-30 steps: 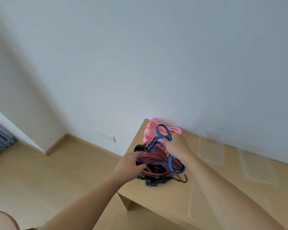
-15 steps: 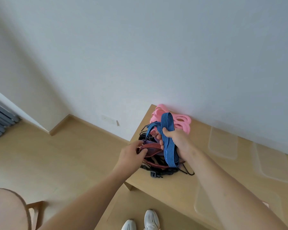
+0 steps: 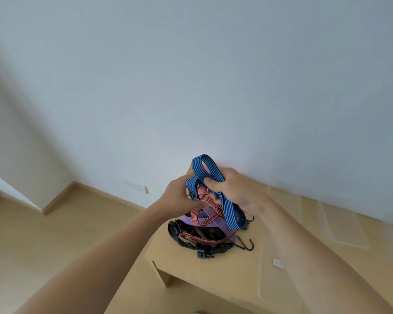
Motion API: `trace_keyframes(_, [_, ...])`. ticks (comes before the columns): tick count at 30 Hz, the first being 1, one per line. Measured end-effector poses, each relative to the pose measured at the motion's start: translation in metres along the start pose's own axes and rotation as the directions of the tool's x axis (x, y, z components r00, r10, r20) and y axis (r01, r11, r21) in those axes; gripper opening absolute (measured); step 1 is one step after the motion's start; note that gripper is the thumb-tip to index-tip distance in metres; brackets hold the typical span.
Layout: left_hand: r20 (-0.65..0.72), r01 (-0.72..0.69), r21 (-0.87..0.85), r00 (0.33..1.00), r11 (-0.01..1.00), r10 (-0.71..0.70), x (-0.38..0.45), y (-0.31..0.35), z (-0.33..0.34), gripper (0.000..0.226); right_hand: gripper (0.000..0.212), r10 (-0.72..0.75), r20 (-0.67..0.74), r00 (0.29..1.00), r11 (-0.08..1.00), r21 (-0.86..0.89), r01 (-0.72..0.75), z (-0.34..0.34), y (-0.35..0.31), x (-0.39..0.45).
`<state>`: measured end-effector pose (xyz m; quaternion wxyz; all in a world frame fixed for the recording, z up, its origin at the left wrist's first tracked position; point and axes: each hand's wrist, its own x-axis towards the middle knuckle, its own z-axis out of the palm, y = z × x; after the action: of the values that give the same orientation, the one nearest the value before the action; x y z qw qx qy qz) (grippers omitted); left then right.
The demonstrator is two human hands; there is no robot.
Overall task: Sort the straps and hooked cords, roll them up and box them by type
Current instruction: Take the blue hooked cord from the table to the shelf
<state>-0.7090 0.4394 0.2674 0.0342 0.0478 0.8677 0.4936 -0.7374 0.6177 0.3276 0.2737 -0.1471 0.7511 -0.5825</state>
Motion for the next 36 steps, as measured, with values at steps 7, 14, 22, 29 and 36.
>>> trace_keyframes(7, [-0.109,0.058,0.194,0.993,0.979,-0.037,0.005,-0.012,0.003,0.007,0.017,0.033,-0.183,0.983,0.99,-0.13,-0.058,0.0,0.014,-0.027])
trace_keyframes(14, [-0.08,-0.054,0.482,0.991,0.874,0.105,-0.01,-0.026,0.001,0.025,0.016,0.039,-0.349,0.936,0.899,-0.398,-0.185,0.015,0.033,-0.045])
trace_keyframes(22, [0.118,-0.169,0.532,0.985,0.83,0.126,-0.018,-0.031,-0.01,0.055,0.022,0.003,-0.373,0.928,0.792,-0.566,-0.23,0.029,0.039,-0.057])
trace_keyframes(29, [-0.062,-0.138,0.531,0.978,0.836,0.201,-0.022,-0.046,-0.013,0.053,0.023,-0.048,-0.464,0.885,0.788,-0.562,-0.252,0.042,0.046,-0.062])
trace_keyframes(36, [-0.3,-0.133,0.282,0.928,0.95,0.219,-0.013,-0.004,-0.01,0.047,0.023,-0.141,-0.552,0.821,0.939,-0.338,-0.066,0.03,0.001,-0.073])
